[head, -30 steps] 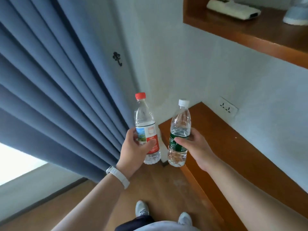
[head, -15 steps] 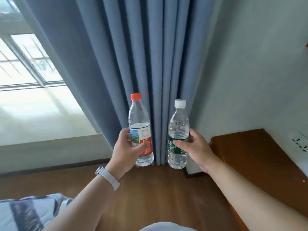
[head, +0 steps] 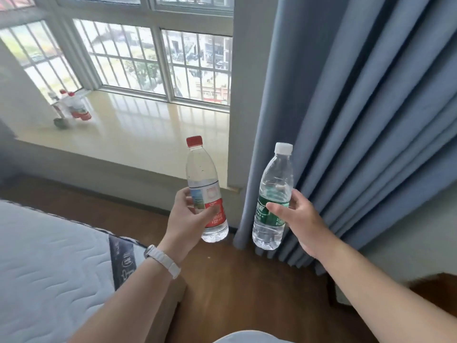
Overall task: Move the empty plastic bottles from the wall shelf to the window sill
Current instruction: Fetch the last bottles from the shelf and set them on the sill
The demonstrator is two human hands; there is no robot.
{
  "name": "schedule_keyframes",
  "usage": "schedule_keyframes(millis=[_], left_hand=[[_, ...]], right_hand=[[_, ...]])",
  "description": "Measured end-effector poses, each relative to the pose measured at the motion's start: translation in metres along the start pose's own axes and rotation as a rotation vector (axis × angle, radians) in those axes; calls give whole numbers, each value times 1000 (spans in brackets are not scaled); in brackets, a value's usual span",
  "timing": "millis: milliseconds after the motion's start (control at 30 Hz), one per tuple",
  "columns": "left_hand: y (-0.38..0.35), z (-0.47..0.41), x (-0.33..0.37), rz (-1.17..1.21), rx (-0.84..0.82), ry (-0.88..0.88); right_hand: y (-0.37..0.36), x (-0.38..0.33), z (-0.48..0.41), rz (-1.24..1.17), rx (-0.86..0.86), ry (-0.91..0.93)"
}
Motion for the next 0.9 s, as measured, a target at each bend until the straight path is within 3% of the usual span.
schedule_keyframes(millis=[367,900], left_hand=[[93,-51,-20,62,328,44],[80,-182,12,-87,661,146]], right_hand=[[-99,-18,-98,66,-213,-19],[-149,-39,-313,67,-548,-30]])
Point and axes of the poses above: each hand's wrist, its own z-axis away from the middle knuckle, its own y-axis out of the back of the hand, x = y × z, the point moved 2 cm from there along -z, towards the middle knuckle
